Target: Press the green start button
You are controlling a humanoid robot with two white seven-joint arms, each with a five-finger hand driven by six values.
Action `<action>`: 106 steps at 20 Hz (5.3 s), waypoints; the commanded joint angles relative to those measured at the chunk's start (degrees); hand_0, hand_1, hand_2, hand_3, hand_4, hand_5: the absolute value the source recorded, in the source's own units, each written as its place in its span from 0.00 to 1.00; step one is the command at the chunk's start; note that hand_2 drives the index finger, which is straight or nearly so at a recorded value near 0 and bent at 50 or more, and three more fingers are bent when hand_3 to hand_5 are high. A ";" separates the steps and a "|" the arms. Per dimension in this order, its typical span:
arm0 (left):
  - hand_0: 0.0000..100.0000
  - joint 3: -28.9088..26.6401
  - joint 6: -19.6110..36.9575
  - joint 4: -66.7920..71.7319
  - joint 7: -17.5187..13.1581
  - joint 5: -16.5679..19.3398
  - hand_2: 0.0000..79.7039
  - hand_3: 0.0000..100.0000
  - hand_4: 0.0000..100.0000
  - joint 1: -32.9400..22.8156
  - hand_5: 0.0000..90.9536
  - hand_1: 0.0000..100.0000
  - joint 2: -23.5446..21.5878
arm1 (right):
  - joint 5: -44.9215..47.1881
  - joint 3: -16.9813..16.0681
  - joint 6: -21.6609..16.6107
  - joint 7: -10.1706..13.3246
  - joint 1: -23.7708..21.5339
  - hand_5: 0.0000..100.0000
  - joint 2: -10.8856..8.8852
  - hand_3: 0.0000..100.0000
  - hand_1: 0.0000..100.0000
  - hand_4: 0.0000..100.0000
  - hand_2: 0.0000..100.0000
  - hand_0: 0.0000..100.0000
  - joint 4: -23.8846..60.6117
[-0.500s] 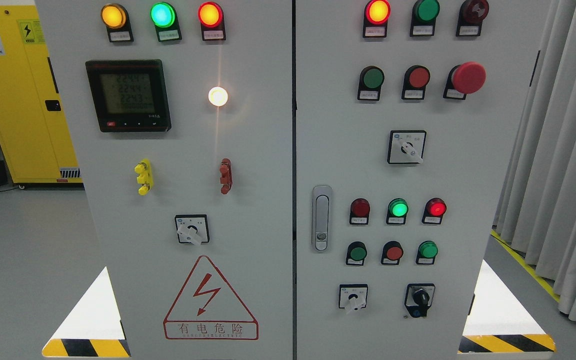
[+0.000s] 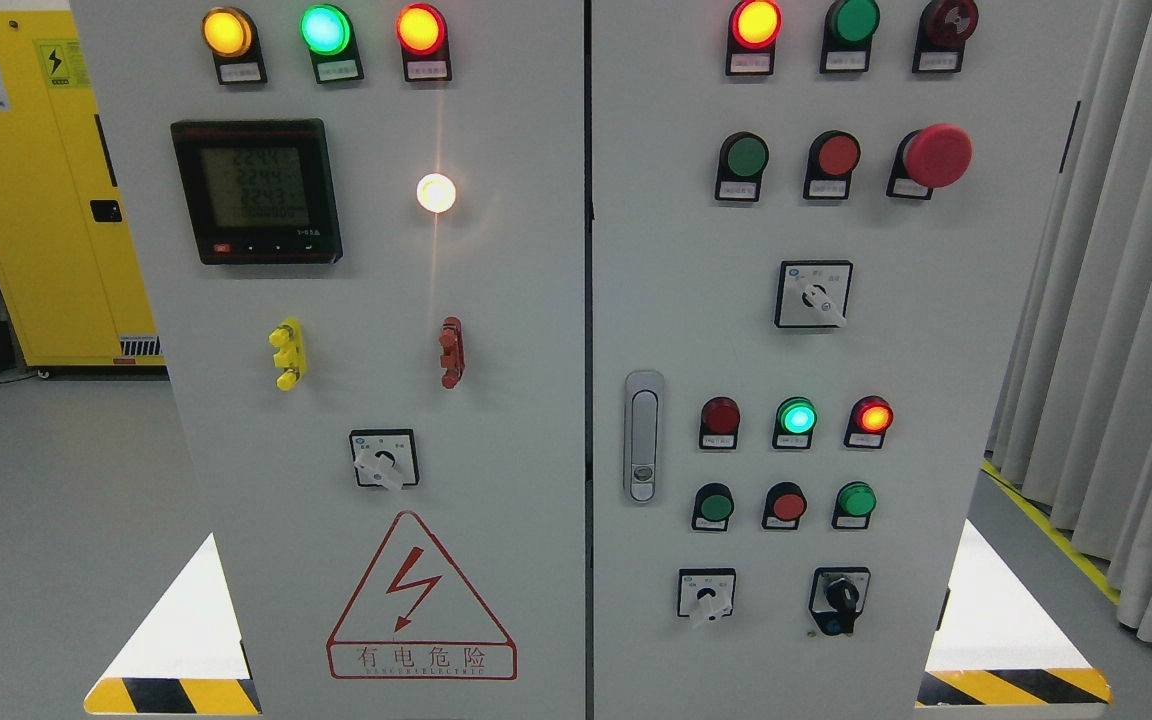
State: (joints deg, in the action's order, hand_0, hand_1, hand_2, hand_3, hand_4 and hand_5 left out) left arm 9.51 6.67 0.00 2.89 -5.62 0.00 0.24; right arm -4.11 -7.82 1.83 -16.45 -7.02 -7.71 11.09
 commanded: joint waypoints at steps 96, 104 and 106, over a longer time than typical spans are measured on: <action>0.12 0.24 0.19 -1.50 0.01 0.18 0.00 0.00 0.00 1.32 0.00 0.56 5.73 | -62.16 11.51 -16.25 0.54 24.69 0.82 -1.87 0.75 0.67 0.73 0.00 0.42 92.97; 0.12 0.24 0.19 -1.50 0.01 0.18 0.00 0.00 0.00 1.32 0.00 0.56 5.73 | -62.07 11.51 -15.98 0.45 26.01 0.81 -1.87 0.75 0.66 0.73 0.00 0.42 90.86; 0.12 0.24 0.19 -1.50 0.10 0.18 0.00 0.00 0.00 1.32 0.00 0.56 5.73 | -61.98 11.51 -15.98 0.54 25.92 0.81 -1.87 0.75 0.66 0.73 0.00 0.43 90.95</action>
State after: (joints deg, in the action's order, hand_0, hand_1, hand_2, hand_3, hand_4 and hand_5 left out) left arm 9.75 6.88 0.00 3.00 -5.45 0.00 5.98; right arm -66.21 3.66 -14.42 -15.79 18.17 -9.58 104.63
